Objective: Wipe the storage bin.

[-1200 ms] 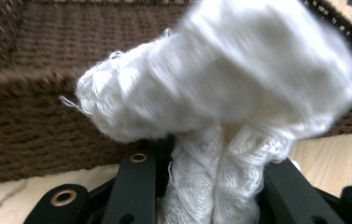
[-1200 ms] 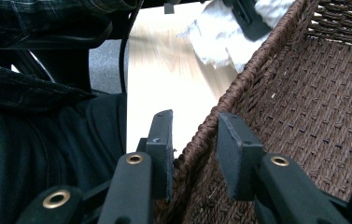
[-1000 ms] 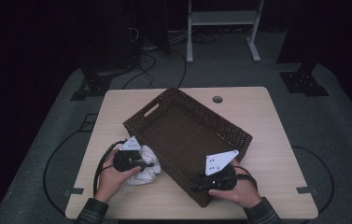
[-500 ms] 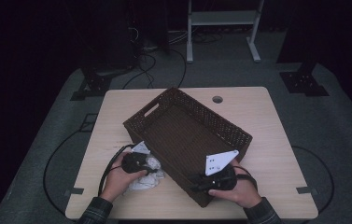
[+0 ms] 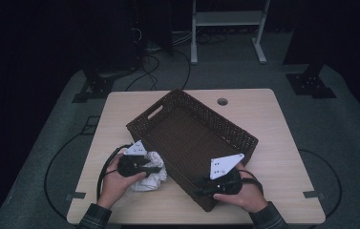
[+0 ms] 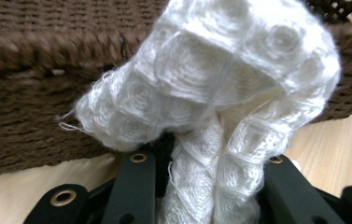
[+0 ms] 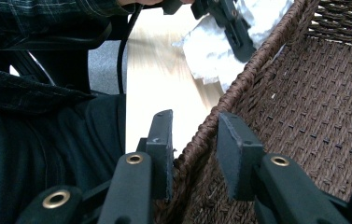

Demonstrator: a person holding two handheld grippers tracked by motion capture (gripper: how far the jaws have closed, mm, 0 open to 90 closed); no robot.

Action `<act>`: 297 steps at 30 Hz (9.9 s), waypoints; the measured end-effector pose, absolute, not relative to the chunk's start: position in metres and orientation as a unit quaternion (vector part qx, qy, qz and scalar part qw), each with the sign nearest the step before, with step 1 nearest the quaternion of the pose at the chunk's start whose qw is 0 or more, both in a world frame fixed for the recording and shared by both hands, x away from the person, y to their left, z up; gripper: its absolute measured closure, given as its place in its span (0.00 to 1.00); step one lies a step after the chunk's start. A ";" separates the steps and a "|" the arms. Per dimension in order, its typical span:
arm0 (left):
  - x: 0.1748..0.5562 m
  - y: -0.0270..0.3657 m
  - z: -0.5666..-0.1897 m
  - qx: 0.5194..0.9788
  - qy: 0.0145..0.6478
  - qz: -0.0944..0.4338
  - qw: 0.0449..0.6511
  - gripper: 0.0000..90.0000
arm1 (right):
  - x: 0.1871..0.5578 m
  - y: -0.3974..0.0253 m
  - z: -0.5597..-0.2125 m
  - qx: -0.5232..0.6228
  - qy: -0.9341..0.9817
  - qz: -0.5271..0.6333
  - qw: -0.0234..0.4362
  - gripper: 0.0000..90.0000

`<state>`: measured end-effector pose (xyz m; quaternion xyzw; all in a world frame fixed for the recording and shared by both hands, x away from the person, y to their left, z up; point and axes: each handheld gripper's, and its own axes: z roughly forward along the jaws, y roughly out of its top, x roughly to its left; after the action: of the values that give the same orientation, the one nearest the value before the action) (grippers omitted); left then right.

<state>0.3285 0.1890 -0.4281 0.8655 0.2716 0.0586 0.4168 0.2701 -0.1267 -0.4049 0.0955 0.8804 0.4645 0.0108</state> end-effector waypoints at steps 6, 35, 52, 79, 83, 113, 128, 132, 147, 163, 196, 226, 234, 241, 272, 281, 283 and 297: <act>0.323 0.191 -0.414 0.859 0.263 0.068 0.434 0.77 | 0.270 -0.127 -0.405 0.095 0.881 0.464 0.011 0.74; 0.338 0.175 -0.447 0.894 0.268 0.063 0.354 0.77 | 0.275 -0.115 -0.406 0.112 0.875 0.470 0.018 0.74; 0.347 0.171 -0.462 0.895 0.276 0.051 0.346 0.77 | 0.284 -0.101 -0.408 0.126 0.868 0.479 0.022 0.73; 0.330 0.186 -0.411 0.853 0.268 0.083 0.440 0.77 | 0.285 -0.100 -0.408 0.127 0.867 0.481 0.022 0.73; 0.332 0.183 -0.419 0.861 0.267 0.077 0.426 0.77 | 0.285 -0.100 -0.408 0.127 0.867 0.481 0.022 0.73; 0.336 0.159 -0.463 0.902 0.256 0.053 0.343 0.77 | 0.285 -0.100 -0.408 0.127 0.867 0.482 0.021 0.73; 0.322 0.172 -0.426 0.873 0.252 0.077 0.411 0.77 | 0.287 -0.097 -0.408 0.132 0.867 0.481 0.027 0.73; 0.321 0.174 -0.421 0.869 0.252 0.078 0.420 0.77 | 0.288 -0.093 -0.407 0.137 0.867 0.479 0.030 0.72; 0.323 0.173 -0.425 0.873 0.252 0.071 0.413 0.77 | 0.274 -0.125 -0.393 0.107 0.871 0.478 0.024 0.69; 0.323 0.176 -0.416 0.869 0.250 0.076 0.420 0.77 | 0.276 -0.106 -0.404 0.100 0.873 0.476 -0.002 0.76; 0.338 0.159 -0.467 0.896 0.263 0.029 0.357 0.77 | 0.281 -0.097 -0.406 0.104 0.870 0.482 0.001 0.76; 0.318 0.163 -0.429 0.873 0.234 0.041 0.426 0.77 | 0.283 -0.098 -0.407 0.105 0.868 0.486 0.002 0.76; 0.319 0.151 -0.444 0.887 0.229 0.028 0.400 0.76 | 0.283 -0.098 -0.407 0.106 0.868 0.486 0.002 0.76; 0.320 0.143 -0.459 0.902 0.224 0.020 0.368 0.76 | 0.283 -0.099 -0.407 0.107 0.867 0.486 0.002 0.76; 0.291 0.149 -0.422 0.878 0.199 0.038 0.433 0.77 | 0.284 -0.100 -0.407 0.110 0.866 0.487 0.000 0.76; 0.287 0.141 -0.430 0.882 0.191 0.023 0.430 0.76 | 0.285 -0.100 -0.407 0.108 0.866 0.488 -0.001 0.76; 0.286 0.137 -0.435 0.886 0.189 0.019 0.423 0.76 | 0.285 -0.100 -0.407 0.109 0.867 0.487 -0.001 0.76; 0.285 0.124 -0.464 0.908 0.178 -0.007 0.379 0.76 | 0.285 -0.101 -0.407 0.110 0.867 0.487 -0.001 0.76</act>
<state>0.2851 0.1238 -0.4643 0.9079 0.1781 -0.0067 0.3794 0.2853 -0.1007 -0.4072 0.1098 0.8666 0.4868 -0.0007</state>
